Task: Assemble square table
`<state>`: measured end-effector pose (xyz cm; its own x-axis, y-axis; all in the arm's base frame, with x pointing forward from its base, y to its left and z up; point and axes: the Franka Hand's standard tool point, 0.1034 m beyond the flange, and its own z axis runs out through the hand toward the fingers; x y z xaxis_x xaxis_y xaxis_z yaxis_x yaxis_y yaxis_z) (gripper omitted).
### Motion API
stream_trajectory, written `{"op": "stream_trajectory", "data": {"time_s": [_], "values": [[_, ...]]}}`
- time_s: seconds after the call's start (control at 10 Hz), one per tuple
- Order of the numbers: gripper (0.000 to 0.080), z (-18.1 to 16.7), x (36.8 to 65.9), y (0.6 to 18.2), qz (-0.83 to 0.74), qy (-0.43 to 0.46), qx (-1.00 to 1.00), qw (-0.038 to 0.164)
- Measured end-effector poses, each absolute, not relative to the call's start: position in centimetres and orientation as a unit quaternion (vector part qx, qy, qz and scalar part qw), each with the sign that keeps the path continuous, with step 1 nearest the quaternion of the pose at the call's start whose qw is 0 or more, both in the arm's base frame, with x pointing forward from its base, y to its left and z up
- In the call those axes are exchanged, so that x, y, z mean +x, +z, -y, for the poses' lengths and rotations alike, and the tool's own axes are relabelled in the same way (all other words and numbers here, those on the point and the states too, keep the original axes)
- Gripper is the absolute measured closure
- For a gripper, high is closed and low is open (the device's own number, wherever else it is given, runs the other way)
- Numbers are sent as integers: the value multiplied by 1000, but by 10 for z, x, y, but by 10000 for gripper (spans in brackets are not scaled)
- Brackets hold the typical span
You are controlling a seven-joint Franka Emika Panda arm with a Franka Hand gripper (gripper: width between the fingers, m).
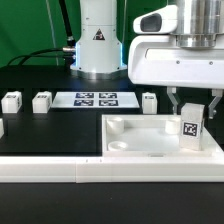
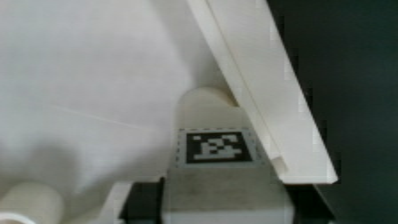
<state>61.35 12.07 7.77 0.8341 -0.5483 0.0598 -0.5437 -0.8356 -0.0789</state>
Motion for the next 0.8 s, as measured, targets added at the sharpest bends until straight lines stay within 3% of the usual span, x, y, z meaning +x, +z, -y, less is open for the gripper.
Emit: {"op": "stream_trajectory", "data": {"time_s": [0.5,0.8], "values": [[508,-123,613,77,-523,-41,-851,39],[508,-122,613,77,-580,-31,-812,49]]}}
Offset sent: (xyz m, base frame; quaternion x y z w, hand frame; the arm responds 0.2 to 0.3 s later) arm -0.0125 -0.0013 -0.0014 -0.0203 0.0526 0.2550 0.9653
